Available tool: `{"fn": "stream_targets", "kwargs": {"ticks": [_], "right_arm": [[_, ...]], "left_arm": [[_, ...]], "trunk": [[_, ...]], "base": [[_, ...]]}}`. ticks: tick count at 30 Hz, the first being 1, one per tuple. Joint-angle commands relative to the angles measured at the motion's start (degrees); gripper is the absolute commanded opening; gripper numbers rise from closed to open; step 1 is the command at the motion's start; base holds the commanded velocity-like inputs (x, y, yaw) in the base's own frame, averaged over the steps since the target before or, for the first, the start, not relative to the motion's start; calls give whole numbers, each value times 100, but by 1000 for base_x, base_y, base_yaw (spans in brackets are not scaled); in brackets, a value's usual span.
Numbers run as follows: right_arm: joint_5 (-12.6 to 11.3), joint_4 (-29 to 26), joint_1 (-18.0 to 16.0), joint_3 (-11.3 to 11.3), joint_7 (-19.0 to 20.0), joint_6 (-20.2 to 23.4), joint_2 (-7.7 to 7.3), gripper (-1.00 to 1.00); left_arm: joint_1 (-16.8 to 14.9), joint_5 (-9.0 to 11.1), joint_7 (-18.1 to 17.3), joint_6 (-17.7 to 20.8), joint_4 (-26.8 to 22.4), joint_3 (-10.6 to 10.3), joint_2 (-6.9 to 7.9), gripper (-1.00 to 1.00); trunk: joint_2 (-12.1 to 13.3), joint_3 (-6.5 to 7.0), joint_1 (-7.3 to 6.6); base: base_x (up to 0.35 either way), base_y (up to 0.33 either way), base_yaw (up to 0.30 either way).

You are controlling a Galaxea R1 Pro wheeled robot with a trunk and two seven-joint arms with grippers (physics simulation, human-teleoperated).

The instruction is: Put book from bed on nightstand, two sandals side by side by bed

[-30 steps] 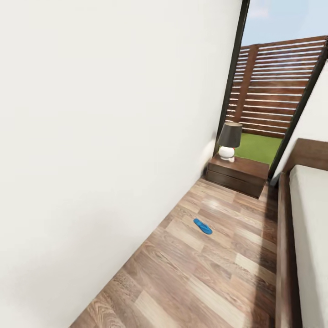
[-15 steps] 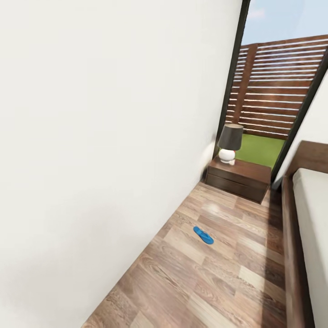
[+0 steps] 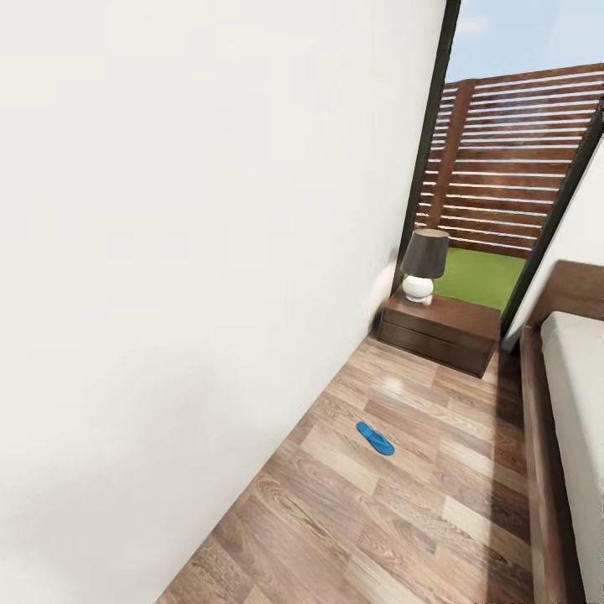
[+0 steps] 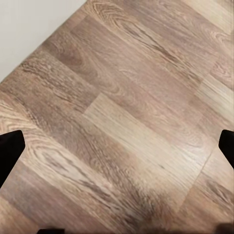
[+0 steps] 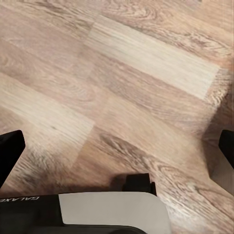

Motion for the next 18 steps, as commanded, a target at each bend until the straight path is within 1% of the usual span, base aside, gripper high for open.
{"fn": "stream_targets", "kwargs": {"ticks": [1, 6, 15, 18], "right_arm": [[-60, 8, -4, 1, 43, -12, -2, 100], [-60, 8, -4, 1, 49, -12, -1, 100], [-59, 8, -4, 1, 48, -12, 0, 100], [-55, 5, -4, 1, 51, -14, 2, 100]], "left_arm": [[-3, 60, -2, -19, 4, -24, 2, 100], [-3, 60, -2, -19, 4, -24, 2, 100], [-3, 60, -2, -19, 4, -24, 4, 100], [-3, 60, -2, -19, 4, -23, 4, 100]], "trunk": [[-2, -5, 0], [-2, -5, 0], [-2, -5, 0], [-2, -5, 0]], "base": [[5, 0, -128], [2, 0, -219], [0, 0, -278], [89, 0, -244]]}}
